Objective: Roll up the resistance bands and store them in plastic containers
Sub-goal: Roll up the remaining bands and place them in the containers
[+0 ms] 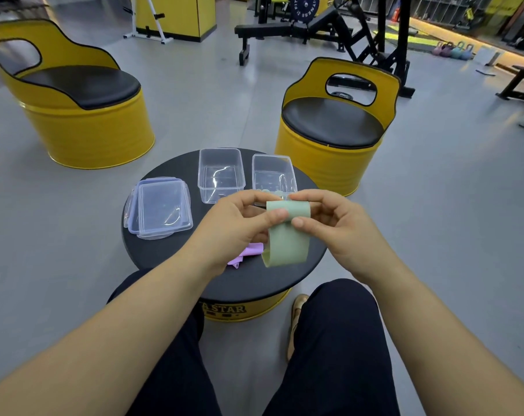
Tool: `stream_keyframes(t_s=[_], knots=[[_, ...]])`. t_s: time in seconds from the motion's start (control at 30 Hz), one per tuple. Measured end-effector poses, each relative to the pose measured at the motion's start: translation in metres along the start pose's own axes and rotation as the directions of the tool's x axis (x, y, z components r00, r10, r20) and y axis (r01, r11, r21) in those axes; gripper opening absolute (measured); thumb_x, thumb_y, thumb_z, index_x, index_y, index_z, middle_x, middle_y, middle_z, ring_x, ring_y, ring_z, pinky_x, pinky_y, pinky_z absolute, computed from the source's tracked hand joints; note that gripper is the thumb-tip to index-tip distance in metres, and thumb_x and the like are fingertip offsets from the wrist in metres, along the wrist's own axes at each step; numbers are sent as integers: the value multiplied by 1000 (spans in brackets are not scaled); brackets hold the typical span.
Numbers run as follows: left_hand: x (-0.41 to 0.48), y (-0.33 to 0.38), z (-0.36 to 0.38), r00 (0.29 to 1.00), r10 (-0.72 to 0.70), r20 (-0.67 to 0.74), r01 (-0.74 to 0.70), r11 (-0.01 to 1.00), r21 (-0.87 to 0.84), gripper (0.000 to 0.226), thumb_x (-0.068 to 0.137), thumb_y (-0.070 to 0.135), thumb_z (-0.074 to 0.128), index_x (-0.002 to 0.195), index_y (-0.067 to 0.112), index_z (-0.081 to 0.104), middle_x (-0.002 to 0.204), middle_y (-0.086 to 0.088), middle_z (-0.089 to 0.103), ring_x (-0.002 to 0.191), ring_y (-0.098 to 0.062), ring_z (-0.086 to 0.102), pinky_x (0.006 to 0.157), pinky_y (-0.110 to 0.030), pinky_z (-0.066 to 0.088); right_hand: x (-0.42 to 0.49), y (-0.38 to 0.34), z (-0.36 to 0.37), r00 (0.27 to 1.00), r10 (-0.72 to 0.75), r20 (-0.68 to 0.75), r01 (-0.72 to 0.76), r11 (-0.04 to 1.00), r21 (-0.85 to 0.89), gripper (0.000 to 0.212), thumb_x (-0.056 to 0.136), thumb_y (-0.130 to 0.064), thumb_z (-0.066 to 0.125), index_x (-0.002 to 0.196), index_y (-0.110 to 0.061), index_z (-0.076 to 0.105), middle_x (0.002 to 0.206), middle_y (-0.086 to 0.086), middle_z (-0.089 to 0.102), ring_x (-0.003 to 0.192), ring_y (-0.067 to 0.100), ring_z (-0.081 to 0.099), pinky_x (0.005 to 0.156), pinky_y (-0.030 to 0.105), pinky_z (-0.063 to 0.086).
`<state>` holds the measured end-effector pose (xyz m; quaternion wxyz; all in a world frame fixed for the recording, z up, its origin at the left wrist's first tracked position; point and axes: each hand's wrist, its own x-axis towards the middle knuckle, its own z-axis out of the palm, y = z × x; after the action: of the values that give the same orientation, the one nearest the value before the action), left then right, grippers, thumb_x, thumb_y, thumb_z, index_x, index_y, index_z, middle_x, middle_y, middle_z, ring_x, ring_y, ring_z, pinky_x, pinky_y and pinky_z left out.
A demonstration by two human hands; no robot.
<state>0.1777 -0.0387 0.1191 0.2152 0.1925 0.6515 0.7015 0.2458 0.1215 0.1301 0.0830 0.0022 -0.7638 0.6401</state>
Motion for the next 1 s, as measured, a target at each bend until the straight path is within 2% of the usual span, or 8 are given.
stream_keyframes(t_s=[0.1,0.27,0.33,0.43,0.53,0.7,0.87,1.0], knots=[[0,-1,1,1000,21,-7,-21,999,-31,19,81,11,69,99,13,66,82,-5,72,77,-20,71,67,-27,56,0,2,1,1000,9,-1,-9,999,44,30,82,-3,65,102,-27,64,97,9,67,87,8,65,80,21,53],[-2,-2,2,994,87,-60,-90,995,-41,24,75,2,72,92,19,67,85,-2,70,80,-17,70,70,-28,57,0,8,7,992,113,-49,-108,989,97,34,79,-34,60,112,-26,60,88,0,68,84,12,69,77,27,56],[-2,-3,1,991,111,-79,-114,993,-40,28,74,-1,72,88,22,68,88,-1,69,83,-16,69,76,-29,57,1,10,10,988,144,-57,-135,981,136,32,83,-36,55,109,-19,63,89,-2,71,81,12,69,73,28,56],[-2,-4,3,988,127,-92,-133,989,-65,32,74,-6,71,87,23,68,90,0,68,83,-14,68,73,-26,55,2,11,14,985,158,-68,-144,975,168,33,83,-36,55,109,-18,65,96,1,73,88,17,70,77,33,57],[-4,-5,4,986,136,-92,-144,985,-97,34,74,-12,68,86,20,67,84,6,71,81,-11,68,69,-22,54,3,12,15,983,160,-95,-140,972,191,25,87,-29,57,108,-16,64,99,7,72,89,22,70,79,38,57],[-4,-4,3,988,130,-81,-138,985,-101,35,75,-15,65,88,18,67,83,7,74,82,-8,69,68,-20,54,3,12,13,985,154,-80,-129,958,255,18,90,-15,57,107,-16,62,90,9,71,83,22,70,71,30,58],[-4,-5,3,992,85,-89,-93,992,-87,30,78,9,70,105,22,63,102,-3,68,87,-14,69,71,-29,57,3,13,11,991,105,-78,-81,959,270,21,88,-9,58,105,-20,60,81,1,72,80,18,70,72,29,57],[-1,-5,1,992,25,-127,-41,992,-122,16,81,12,67,97,16,65,90,-1,71,81,-13,70,68,-30,59,2,14,12,995,80,-62,-61,962,267,26,88,1,57,103,-20,60,83,-1,72,80,15,70,70,26,56]])
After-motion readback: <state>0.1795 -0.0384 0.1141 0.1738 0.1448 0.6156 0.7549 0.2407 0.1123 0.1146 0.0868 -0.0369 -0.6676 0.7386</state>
